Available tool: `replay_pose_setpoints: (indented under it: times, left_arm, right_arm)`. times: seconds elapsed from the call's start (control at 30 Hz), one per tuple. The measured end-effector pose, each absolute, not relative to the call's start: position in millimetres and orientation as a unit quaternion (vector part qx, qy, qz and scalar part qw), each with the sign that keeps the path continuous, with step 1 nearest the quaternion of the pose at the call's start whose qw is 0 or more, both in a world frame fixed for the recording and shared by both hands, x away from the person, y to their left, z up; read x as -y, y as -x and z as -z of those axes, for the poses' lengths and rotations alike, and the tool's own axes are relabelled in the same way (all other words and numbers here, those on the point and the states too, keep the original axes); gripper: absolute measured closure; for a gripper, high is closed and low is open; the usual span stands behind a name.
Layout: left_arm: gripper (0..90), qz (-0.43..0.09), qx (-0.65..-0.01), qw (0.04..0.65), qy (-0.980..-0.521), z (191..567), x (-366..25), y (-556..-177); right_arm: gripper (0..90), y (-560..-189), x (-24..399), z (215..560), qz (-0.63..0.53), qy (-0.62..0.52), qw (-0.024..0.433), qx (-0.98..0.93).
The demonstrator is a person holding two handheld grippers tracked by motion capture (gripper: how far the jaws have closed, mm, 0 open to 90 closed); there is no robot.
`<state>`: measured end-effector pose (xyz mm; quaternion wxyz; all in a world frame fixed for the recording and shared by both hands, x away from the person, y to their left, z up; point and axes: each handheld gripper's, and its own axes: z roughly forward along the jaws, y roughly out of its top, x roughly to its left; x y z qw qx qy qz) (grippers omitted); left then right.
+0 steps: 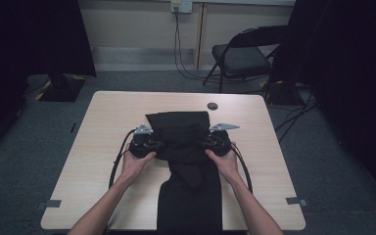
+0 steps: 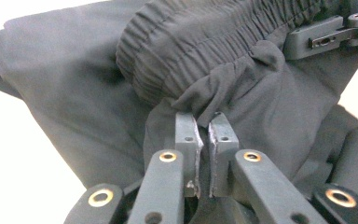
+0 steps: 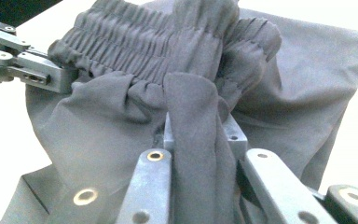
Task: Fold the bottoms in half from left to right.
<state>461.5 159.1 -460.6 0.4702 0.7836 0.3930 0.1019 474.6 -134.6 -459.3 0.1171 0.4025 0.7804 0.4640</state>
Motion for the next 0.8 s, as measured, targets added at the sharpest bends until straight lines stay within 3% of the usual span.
replay_pose_setpoints:
  times: [0.37, 0.5, 0.57, 0.63, 0.67, 0.8]
  left_arm:
    - [87.7, -0.14, -0.375, 0.524, -0.752, 384.1, -166.8, -471.5]
    - [87.8, -0.167, -0.35, 0.548, -0.742, 337.2, -167.1, -470.0]
    - [87.8, -0.179, -0.336, 0.559, -0.736, 314.7, -167.6, -467.6]
    - [87.9, -0.187, -0.324, 0.573, -0.73, 293.4, -167.3, -463.1]
    - [87.9, -0.194, -0.318, 0.572, -0.73, 285.9, -166.1, -460.3]
    - [87.9, -0.205, -0.281, 0.601, -0.72, 246.9, -160.3, -431.9]
  right_arm:
    - [78.6, -481.1, 135.2, 394.8, -0.511, -0.379, 0.149, -0.757]
    - [79.1, -480.6, 138.3, 341.7, -0.546, -0.357, 0.176, -0.737]
    - [79.2, -479.8, 139.4, 332.8, -0.553, -0.352, 0.182, -0.733]
    - [79.7, -472.9, 143.4, 294.6, -0.577, -0.331, 0.201, -0.719]
    - [79.7, -472.9, 143.4, 294.6, -0.577, -0.331, 0.201, -0.719]
    - [81.0, -455.5, 151.4, 252.6, -0.618, -0.312, 0.212, -0.69]
